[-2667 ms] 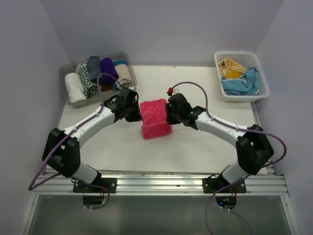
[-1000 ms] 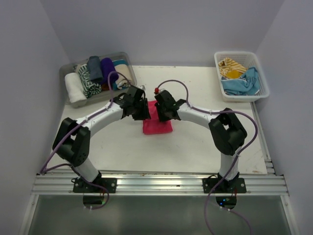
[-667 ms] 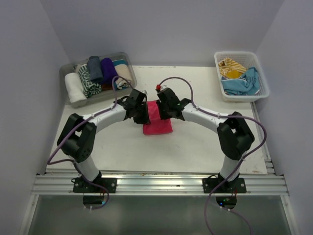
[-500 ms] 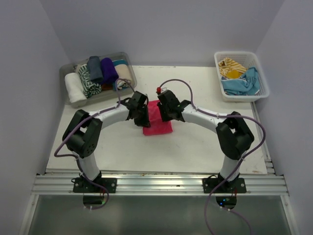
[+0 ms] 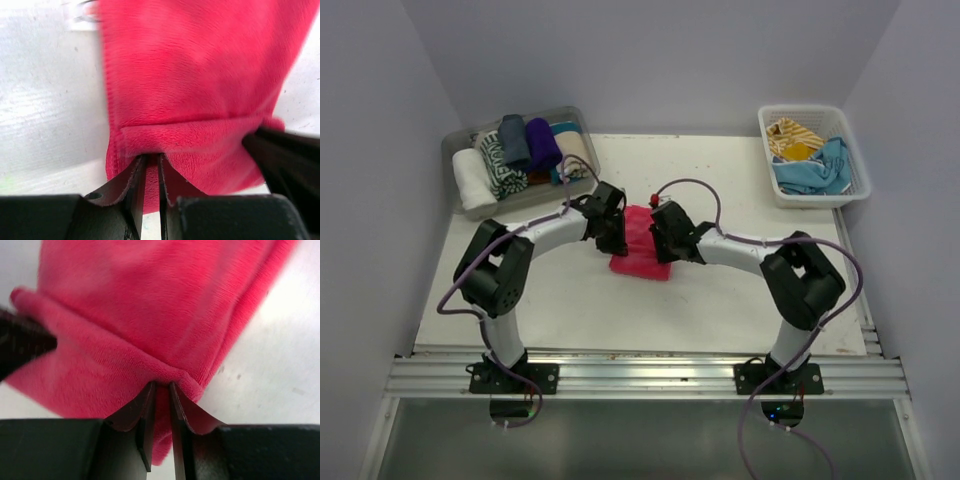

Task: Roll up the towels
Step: Roll the towel

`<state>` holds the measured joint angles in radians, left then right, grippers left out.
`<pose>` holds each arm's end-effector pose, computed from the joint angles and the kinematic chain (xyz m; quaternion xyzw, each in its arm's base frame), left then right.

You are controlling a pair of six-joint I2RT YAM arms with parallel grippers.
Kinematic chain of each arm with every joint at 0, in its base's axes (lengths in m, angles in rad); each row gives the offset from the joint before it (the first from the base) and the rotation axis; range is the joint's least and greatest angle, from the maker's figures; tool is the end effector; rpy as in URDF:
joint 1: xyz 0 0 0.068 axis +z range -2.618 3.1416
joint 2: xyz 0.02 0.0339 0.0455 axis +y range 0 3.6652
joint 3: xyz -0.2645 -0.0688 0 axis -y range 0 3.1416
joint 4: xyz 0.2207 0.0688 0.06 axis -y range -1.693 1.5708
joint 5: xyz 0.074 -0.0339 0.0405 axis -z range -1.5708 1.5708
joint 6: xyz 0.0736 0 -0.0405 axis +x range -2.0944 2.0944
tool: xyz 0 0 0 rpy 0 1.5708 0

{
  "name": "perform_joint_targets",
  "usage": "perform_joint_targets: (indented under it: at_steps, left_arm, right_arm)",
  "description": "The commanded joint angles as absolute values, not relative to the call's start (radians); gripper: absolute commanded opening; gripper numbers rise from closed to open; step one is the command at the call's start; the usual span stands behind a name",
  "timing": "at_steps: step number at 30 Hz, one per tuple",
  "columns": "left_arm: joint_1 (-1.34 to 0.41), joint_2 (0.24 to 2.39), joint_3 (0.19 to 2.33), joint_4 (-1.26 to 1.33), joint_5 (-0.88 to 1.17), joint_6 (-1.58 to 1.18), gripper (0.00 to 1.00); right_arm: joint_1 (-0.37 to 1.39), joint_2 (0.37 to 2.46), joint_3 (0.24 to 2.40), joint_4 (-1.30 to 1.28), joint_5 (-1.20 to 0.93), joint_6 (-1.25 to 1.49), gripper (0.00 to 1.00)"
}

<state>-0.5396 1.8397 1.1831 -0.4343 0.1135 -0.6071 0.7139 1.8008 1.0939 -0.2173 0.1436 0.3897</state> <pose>0.3128 -0.1971 0.1508 -0.0193 0.9697 -0.1750 0.1694 0.2907 0.2379 0.1561 -0.1301 0.9370 0.1082 0.3055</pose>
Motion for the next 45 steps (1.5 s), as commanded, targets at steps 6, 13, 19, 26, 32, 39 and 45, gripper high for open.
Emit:
perform_joint_targets:
  at_steps: [6,13,19,26,32,39,45]
  left_arm:
    - [-0.515,1.904,1.281,-0.453,0.087,-0.492,0.19]
    - [-0.509,1.850,1.359,-0.509,0.090,-0.462,0.23]
    - [-0.465,1.760,1.440,-0.577,0.123,-0.431,0.34]
    - [-0.324,1.658,1.390,-0.614,0.133,-0.462,0.34]
    - [-0.247,1.568,1.263,-0.592,0.133,-0.502,0.34]
    - [-0.222,1.529,1.160,-0.575,0.133,-0.518,0.34]
    - [-0.219,1.508,1.092,-0.543,0.181,-0.532,0.40]
  right_arm:
    - [0.894,1.646,0.973,-0.313,0.146,0.678,0.23]
    - [0.943,1.551,1.067,-0.431,0.340,0.643,0.29]
    - [1.017,1.604,1.184,-0.480,0.417,0.488,0.41]
    - [1.097,1.742,1.307,-0.482,0.453,0.278,0.59]
    - [1.111,1.870,1.358,-0.456,0.471,0.230,0.64]
    - [1.112,1.982,1.345,-0.422,0.497,0.244,0.55]
    - [1.106,1.985,1.330,-0.407,0.448,0.278,0.20]
